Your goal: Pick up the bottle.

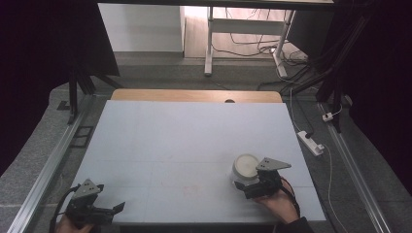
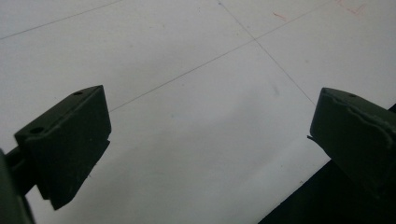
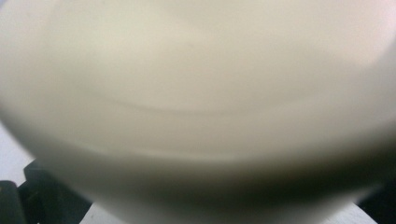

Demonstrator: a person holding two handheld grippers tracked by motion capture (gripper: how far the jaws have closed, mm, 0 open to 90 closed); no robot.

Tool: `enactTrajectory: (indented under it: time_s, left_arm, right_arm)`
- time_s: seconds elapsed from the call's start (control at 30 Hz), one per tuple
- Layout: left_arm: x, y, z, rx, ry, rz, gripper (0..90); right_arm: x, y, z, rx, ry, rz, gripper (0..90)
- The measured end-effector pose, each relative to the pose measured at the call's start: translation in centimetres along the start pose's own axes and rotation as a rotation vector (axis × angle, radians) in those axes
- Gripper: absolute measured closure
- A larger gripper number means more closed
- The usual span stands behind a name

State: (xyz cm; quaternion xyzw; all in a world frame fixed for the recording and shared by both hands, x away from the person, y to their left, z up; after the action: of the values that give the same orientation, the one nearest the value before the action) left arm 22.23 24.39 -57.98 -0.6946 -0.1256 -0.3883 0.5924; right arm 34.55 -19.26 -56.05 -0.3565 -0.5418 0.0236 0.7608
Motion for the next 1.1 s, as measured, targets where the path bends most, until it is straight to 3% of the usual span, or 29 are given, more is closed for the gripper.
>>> enactTrajectory:
  time_s: [0.23,1.1]
  left_arm:
    - [-0.01,0.02,-0.01,0.002,0.004,0.001,0.0]
    - [-0.01,0.06,-0.08,0.004,0.009,0.003,0.2]
  right_arm:
    - [0.12,0.07,0.09,0.02,-0.02,0.009,4.8]
    - [0.58,-0.14,0.4,-0.02,-0.078,0.021,6.7]
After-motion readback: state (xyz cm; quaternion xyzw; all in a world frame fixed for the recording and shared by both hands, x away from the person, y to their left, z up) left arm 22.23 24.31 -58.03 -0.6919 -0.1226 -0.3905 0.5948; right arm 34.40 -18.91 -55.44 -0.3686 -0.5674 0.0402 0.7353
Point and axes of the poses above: each handheld gripper's, and its own axes: y roughly forward along the jaws, x roughly out of its top, z roughly to its left, the point moved 8 cm from there along y, roughly forward along the jaws, and after that the axes turned 11 degrees about x, right-handed, at the moved point
